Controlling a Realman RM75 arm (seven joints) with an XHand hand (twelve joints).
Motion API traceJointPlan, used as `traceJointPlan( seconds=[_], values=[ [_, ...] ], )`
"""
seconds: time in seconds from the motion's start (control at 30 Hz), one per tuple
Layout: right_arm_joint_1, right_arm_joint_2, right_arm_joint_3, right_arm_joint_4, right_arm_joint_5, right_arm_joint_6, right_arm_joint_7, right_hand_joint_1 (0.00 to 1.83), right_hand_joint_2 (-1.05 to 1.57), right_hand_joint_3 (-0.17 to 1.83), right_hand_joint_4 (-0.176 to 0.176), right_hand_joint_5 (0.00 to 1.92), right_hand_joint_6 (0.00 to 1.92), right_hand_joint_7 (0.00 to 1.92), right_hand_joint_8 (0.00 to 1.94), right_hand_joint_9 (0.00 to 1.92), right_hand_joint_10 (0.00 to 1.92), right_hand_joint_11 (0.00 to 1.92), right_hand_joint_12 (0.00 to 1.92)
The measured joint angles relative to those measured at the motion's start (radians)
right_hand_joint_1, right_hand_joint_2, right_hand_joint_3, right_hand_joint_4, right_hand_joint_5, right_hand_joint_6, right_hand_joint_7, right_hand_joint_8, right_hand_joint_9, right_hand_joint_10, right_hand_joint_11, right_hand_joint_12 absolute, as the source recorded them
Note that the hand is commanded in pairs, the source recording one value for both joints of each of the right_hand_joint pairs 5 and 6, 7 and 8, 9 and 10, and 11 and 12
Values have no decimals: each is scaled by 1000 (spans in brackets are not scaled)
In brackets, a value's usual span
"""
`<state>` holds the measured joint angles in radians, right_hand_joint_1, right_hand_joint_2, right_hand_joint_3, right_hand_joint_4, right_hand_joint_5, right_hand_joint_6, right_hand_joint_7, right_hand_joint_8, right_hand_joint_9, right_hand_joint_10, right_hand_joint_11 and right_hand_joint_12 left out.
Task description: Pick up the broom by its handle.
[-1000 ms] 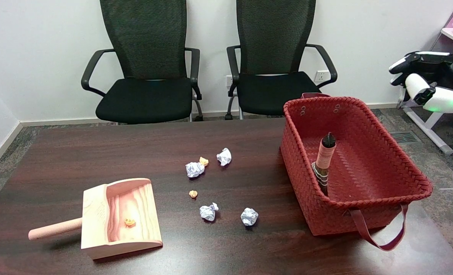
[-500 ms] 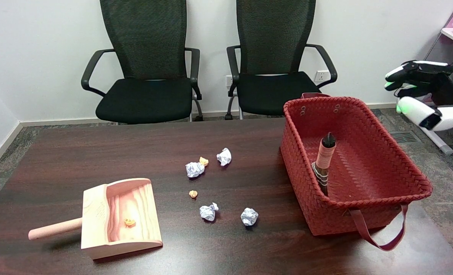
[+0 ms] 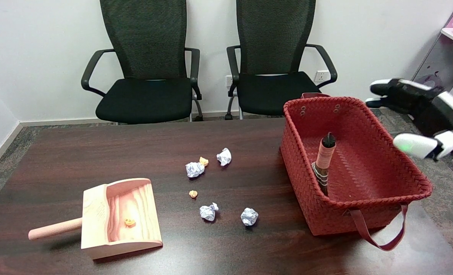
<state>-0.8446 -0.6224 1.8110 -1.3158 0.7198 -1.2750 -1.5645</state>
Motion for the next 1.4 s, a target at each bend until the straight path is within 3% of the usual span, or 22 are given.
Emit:
traceJointPlan(
  seconds=[0.2,0.43,0.97,1.4],
  values=[
    [-9,6,-65,-26,-41,23,15,964,25,798,-176,311,311,311,311,168,168,316,316],
    [33,29,-156,-47,-70,51,-2,964,23,792,-176,274,274,274,274,230,230,387,387],
    [202,54,-334,-78,-87,102,-30,951,2,806,-176,258,258,258,258,318,318,497,497],
    [362,16,-473,-65,-69,120,-45,921,40,789,-176,260,260,260,260,346,346,538,538]
  ],
)
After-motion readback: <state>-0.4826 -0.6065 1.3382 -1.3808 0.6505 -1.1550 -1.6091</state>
